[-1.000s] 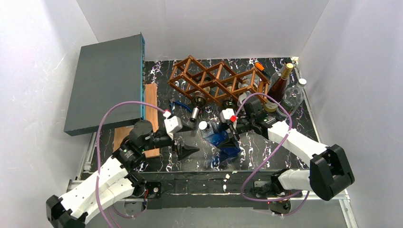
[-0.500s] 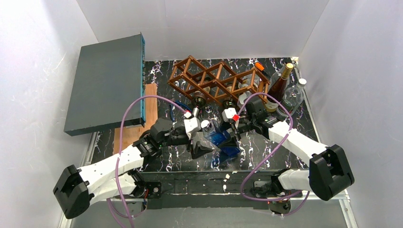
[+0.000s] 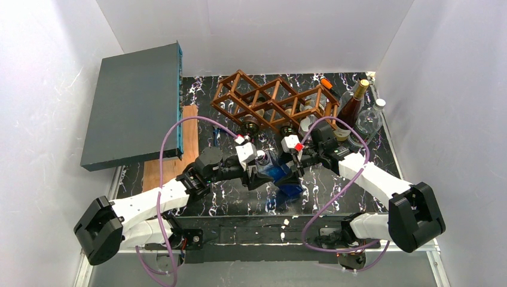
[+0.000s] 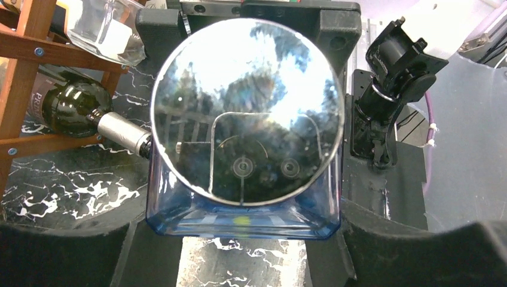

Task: Take the wine bottle off the wine rack
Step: Pick up the wine bottle from the wine rack, then place the wine bottle at the center of the board.

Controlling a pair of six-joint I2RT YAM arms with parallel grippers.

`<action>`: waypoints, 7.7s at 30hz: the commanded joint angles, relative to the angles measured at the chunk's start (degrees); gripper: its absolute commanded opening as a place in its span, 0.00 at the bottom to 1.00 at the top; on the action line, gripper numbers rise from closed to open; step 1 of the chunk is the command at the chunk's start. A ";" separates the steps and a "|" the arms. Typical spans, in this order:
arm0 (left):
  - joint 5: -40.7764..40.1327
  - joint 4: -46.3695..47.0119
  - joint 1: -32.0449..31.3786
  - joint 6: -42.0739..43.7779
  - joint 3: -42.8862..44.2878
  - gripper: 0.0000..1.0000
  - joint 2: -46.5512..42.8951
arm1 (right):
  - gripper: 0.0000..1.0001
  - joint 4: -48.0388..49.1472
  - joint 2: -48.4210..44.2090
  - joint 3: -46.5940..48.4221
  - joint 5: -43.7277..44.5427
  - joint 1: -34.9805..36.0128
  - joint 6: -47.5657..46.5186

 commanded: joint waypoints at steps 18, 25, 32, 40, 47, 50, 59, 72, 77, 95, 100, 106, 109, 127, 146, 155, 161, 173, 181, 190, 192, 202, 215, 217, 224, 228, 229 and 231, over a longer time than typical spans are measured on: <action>2.00 -6.20 -0.55 -1.61 8.84 0.00 0.44 | 0.98 -18.70 0.94 17.95 -0.99 -0.47 -4.77; 2.11 -9.70 -0.56 -0.90 11.15 0.00 0.46 | 0.98 -27.13 2.83 25.55 1.34 0.54 -5.04; 2.10 -12.35 -0.50 -0.54 12.83 0.00 0.99 | 0.98 -27.95 3.48 28.50 4.17 2.17 -2.57; 1.39 -13.48 -0.52 -1.12 14.03 0.00 1.95 | 0.81 -29.30 2.91 28.95 5.87 3.57 -1.55; 0.31 -13.67 -0.54 -2.91 14.35 0.14 2.33 | 0.22 -29.81 2.10 29.51 6.03 3.93 -0.11; -0.62 -13.71 -0.53 -4.20 13.67 0.48 0.94 | 0.12 -31.62 1.32 30.08 7.13 3.90 -1.05; -1.07 -16.98 -0.40 -5.09 9.17 0.98 -7.31 | 0.04 -39.66 -3.01 30.31 5.96 -1.23 -8.13; -7.76 -43.67 3.08 0.87 15.74 0.98 -11.86 | 0.03 -40.15 -11.30 28.72 -5.11 -31.07 -5.27; -10.86 -48.06 4.25 6.31 16.18 0.98 -12.05 | 0.02 -38.74 -13.24 28.58 -3.61 -39.61 -2.36; -16.00 -49.21 4.38 10.93 11.44 0.98 -16.88 | 0.05 -10.76 -8.67 24.69 17.18 -53.67 20.07; -15.95 -49.24 4.44 10.97 11.45 0.98 -17.05 | 0.06 -9.50 -8.48 24.19 19.15 -54.12 19.71; -15.96 -49.31 4.36 11.05 11.45 0.98 -17.10 | 0.08 -6.72 -7.42 24.06 20.41 -54.67 20.46; -15.93 -49.31 4.41 11.16 11.41 0.98 -17.22 | 0.09 -5.66 -7.06 23.83 20.96 -54.91 20.55; -15.42 -49.31 4.40 11.14 11.36 0.98 -17.30 | 0.15 2.79 -5.81 19.47 18.46 -57.33 22.63; -15.25 -49.36 4.41 11.16 11.25 0.98 -17.32 | 0.52 -0.46 -8.75 13.64 15.40 -59.79 16.98; -15.23 -49.31 4.40 11.18 11.28 0.98 -17.19 | 0.69 -0.35 -10.76 11.41 15.97 -61.51 16.24; -15.23 -49.39 4.41 11.18 11.28 0.98 -17.22 | 0.80 -0.35 -11.33 10.88 16.78 -62.23 16.20; -15.14 -49.40 4.36 11.11 11.21 0.98 -17.24 | 0.89 -0.48 -11.72 10.09 17.56 -62.70 15.98; -14.85 -49.48 4.37 11.03 11.34 0.98 -17.28 | 0.93 -1.58 -11.74 8.50 18.00 -62.70 13.74; -15.05 -49.57 4.42 11.09 11.36 0.98 -17.40 | 0.94 -3.94 -9.52 8.49 15.31 -62.70 10.31; -15.04 -49.57 4.37 11.02 11.37 0.98 -17.41 | 0.92 -4.16 -8.74 8.58 14.41 -62.71 9.60; -15.23 -49.66 4.39 11.01 11.37 0.98 -17.40 | 0.80 -4.83 -6.30 9.44 11.11 -62.71 6.06; -15.23 -49.75 4.41 11.20 11.32 0.98 -17.94 | 0.32 4.44 -5.88 7.96 7.94 -62.78 10.23; -15.27 -49.75 4.38 11.19 11.36 0.98 -17.94 | 0.28 8.00 -5.28 7.61 7.47 -62.88 12.92; -15.40 -49.75 4.38 11.38 11.28 0.98 -17.69 | 0.23 19.44 -3.34 6.41 6.06 -62.97 20.40; -15.31 -49.75 4.39 11.36 11.28 0.98 -17.40 | 0.23 23.32 -2.16 6.27 5.67 -62.96 22.69; -15.34 -49.75 4.36 11.38 11.28 0.98 -17.28 | 0.23 24.74 -1.85 6.15 5.58 -62.96 23.54; -15.40 -49.75 4.36 11.40 11.28 0.98 -17.19 | 0.23 27.34 -1.15 5.83 5.50 -63.01 25.22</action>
